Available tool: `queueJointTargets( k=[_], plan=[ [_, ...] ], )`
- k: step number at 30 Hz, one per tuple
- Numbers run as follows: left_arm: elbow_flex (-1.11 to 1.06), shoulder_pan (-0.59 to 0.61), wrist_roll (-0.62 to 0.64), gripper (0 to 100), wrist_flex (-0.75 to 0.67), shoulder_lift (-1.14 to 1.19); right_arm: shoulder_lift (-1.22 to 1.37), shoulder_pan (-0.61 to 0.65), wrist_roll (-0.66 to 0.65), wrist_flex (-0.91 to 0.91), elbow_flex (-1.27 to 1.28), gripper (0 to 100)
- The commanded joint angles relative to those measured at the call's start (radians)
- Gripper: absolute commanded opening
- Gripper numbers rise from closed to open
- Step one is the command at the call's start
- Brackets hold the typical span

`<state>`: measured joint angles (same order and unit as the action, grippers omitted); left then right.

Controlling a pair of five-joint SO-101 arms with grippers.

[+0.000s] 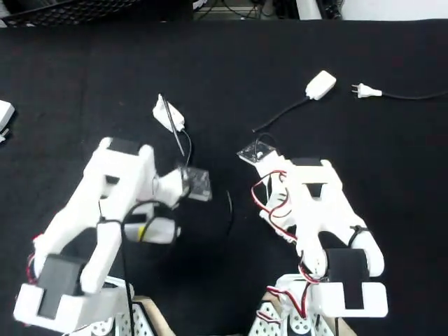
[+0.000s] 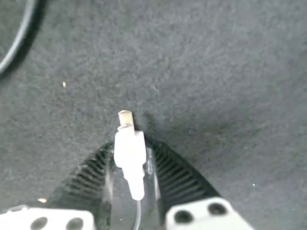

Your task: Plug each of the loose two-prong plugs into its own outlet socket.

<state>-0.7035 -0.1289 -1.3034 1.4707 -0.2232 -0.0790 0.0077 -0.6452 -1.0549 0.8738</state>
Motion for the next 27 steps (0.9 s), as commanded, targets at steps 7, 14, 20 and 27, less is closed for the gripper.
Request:
queueJointTargets(
  k=[7,14,20,27],
  plan=[
    [-0.081,0.033,-0.227,3,0.052,-0.086,-0.005,-0.011,0.014,0.051,-0.004,1.5],
    [-0.074,0.028,-0.232,3,0.032,-0.072,-0.005,-0.011,0.014,0.051,-0.004,1.5],
    [-0.097,0.033,-0.222,9,-0.083,-0.025,-0.005,-0.011,0.014,0.051,-0.004,1.5],
    [-0.09,0.036,-0.222,26,-0.087,-0.012,-0.005,-0.011,0.014,0.051,-0.004,1.5]
  ],
)
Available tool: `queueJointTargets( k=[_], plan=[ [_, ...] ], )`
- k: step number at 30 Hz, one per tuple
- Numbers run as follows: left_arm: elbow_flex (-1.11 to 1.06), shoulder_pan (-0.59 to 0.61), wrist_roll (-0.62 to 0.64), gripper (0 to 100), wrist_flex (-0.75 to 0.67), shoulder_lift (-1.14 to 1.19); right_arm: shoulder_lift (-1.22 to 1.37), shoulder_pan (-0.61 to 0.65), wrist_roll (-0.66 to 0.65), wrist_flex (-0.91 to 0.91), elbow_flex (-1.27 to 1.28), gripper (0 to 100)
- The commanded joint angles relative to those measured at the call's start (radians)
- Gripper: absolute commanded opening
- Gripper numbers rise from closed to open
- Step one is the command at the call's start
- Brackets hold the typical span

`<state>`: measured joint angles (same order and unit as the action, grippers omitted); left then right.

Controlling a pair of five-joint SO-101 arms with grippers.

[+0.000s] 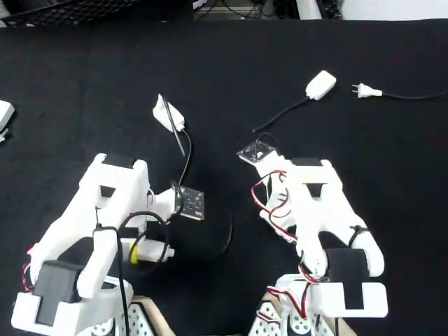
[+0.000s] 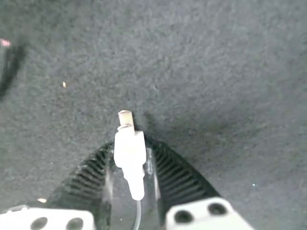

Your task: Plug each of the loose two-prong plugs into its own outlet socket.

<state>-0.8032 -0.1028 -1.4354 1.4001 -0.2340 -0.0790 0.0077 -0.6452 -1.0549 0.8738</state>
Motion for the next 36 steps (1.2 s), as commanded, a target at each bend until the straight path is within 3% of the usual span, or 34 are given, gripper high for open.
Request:
queueJointTargets(
  k=[1,12,19,28,36],
  plan=[
    [0.013,0.01,-0.091,27,-0.018,-0.002,-0.005,-0.011,0.014,0.051,-0.004,1.5],
    [0.074,0.008,-0.091,28,-0.031,0.008,-0.005,-0.011,0.014,0.051,-0.004,1.5],
    [0.065,0.039,-0.091,28,-0.176,0.011,-0.005,-0.011,0.014,0.051,-0.004,1.5],
    [0.117,0.056,-0.091,28,-0.204,0.009,-0.005,-0.009,0.014,0.051,-0.004,1.5],
    [0.117,0.056,-0.04,28,-0.353,0.011,-0.005,-0.009,0.014,0.051,-0.004,1.5]
  ],
)
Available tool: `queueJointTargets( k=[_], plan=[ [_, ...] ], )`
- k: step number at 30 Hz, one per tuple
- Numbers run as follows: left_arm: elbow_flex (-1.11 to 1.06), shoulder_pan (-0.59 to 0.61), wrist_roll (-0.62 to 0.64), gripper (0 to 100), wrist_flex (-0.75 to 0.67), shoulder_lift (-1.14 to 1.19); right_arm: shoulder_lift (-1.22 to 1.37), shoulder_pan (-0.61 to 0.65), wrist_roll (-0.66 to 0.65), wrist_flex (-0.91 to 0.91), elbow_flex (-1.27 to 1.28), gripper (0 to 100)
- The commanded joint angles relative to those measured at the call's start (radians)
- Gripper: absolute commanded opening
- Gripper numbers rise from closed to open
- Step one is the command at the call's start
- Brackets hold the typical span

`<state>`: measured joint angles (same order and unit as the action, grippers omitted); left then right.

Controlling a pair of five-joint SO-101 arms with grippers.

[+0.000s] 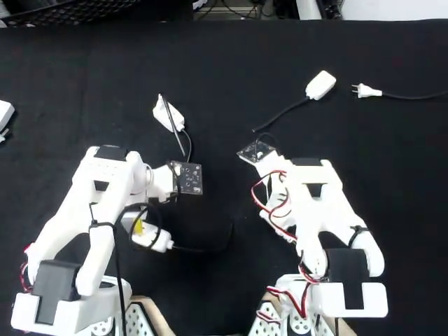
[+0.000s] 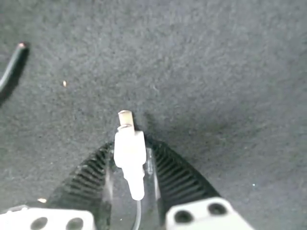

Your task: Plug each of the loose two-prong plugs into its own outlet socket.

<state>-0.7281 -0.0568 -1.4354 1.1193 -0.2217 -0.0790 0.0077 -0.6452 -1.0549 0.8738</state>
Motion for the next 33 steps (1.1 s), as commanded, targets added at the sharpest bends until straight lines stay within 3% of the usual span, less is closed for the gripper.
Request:
queueJointTargets(
  k=[1,7,17,22,28,33],
  plan=[
    [0.042,0.01,-0.02,28,-0.106,-0.002,-0.005,-0.008,0.014,0.051,-0.004,1.5],
    [0.035,0.016,0.094,28,-0.155,-0.015,-0.005,-0.005,0.014,0.052,-0.004,1.5],
    [0.059,0.162,0.114,28,0.084,-0.221,-0.005,-0.008,0.014,0.049,-0.007,1.3],
    [-0.01,0.145,0.115,28,0.11,-0.373,-0.005,-0.005,0.014,0.049,-0.007,1.2],
    [-0.231,-0.013,0.124,28,-0.097,-0.477,-0.005,-0.005,0.014,0.049,-0.005,1.3],
    [-0.383,-0.058,0.302,28,-0.374,-0.497,-0.005,-0.008,0.014,0.049,-0.005,1.3]
  ],
)
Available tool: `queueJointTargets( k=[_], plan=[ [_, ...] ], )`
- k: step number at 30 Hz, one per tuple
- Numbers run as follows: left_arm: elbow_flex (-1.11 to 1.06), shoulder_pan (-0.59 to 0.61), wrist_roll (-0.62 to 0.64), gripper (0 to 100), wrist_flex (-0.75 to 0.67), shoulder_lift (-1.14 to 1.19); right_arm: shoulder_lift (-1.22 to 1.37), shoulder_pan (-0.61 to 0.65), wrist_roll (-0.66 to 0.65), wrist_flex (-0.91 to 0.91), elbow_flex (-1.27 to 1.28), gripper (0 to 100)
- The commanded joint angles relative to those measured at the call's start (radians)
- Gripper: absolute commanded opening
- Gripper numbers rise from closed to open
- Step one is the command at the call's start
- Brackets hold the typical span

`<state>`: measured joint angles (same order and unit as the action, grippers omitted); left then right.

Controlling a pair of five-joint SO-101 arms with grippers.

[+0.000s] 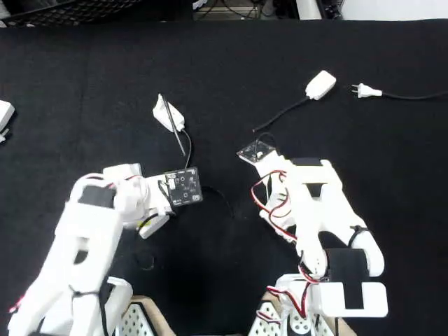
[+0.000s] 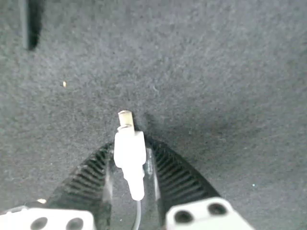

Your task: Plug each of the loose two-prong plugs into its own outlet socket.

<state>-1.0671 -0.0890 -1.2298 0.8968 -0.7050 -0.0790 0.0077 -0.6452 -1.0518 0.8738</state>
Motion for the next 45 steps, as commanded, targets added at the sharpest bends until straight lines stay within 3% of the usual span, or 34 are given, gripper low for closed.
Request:
queueJointTargets(
  k=[1,5,14,19,28,45],
  plan=[
    [-0.054,-0.024,0.121,28,-0.187,-0.012,-0.005,-0.008,0.014,0.046,-0.005,1.3],
    [-0.047,-0.024,0.146,28,-0.215,-0.021,-0.005,-0.005,0.014,0.046,-0.005,1.3],
    [0.058,-0.056,0.147,28,-0.074,-0.021,-0.005,-0.006,0.011,0.048,-0.007,1.3],
    [0.18,0.03,0.143,28,0.015,-0.011,-0.005,-0.006,0.011,0.048,-0.007,1.3],
    [0.134,0.156,0.094,28,0.006,0.066,-0.005,-0.006,0.011,0.046,-0.007,1.3],
    [0.091,0.022,0.17,28,0.014,0.161,-0.005,-0.008,0.012,0.046,-0.007,1.3]
  ],
)
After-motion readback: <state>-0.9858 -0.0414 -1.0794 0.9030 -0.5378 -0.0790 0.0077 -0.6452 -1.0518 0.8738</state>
